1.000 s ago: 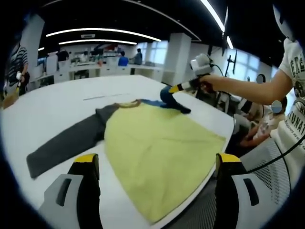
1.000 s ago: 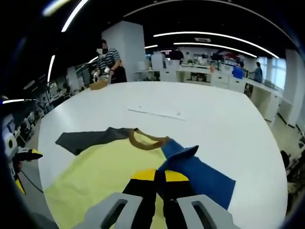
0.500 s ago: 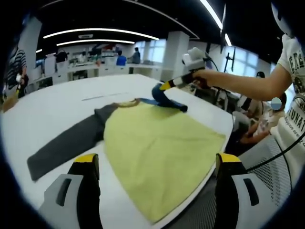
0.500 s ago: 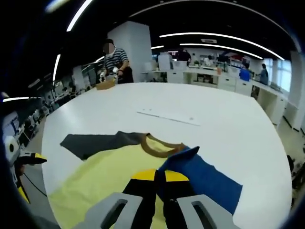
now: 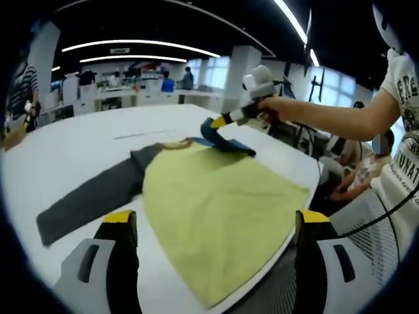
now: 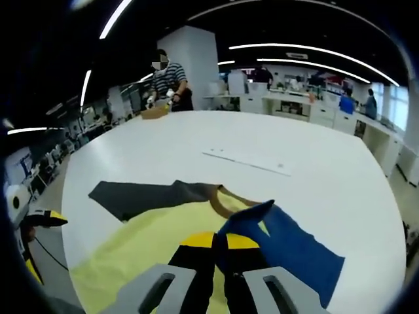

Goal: Fold the garment on the visible template until the final outline fits inside the template.

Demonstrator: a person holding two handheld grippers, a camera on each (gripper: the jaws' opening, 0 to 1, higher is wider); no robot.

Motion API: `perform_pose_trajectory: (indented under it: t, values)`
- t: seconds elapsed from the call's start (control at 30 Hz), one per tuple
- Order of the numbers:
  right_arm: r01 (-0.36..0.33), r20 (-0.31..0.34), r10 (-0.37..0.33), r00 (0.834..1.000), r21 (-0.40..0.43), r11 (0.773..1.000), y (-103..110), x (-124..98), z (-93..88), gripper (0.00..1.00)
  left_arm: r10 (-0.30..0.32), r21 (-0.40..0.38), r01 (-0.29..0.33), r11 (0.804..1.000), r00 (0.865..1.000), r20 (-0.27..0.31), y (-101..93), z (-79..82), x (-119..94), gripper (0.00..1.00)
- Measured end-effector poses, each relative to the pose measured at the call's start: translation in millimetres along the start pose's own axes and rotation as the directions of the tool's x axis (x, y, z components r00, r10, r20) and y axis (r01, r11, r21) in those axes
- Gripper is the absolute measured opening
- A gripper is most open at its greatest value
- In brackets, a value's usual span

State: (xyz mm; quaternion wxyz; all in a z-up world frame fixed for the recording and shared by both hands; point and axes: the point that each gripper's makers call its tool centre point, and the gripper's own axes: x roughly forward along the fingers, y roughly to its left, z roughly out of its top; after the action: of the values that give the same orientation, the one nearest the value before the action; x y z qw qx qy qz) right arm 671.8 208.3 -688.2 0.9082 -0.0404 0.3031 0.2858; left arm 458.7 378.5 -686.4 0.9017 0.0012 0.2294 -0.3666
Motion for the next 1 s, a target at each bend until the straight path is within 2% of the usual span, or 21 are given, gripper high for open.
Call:
perform_pose_trajectory:
  t: [0.23,0.53,1.0]
  values:
    - [-0.029,0.001,0.029,1.000,-0.016,0.999,8.8,15.9,10.6,0.00,0.011,0.013,-0.011,1.000,1.000,0.001,0.4,2.7,-0.7,0.97]
    - [-0.058,0.003,0.058,0.998,-0.016,0.998,24.4,29.4,19.4,0.00,0.023,0.019,-0.023,1.000,1.000,-0.015,-0.6,-2.9,-1.6,0.97]
    - [-0.102,0.001,0.102,0.995,0.002,0.995,52.8,42.6,20.0,0.00,0.053,0.019,-0.053,0.998,0.998,-0.020,6.6,-5.4,-5.2,0.96]
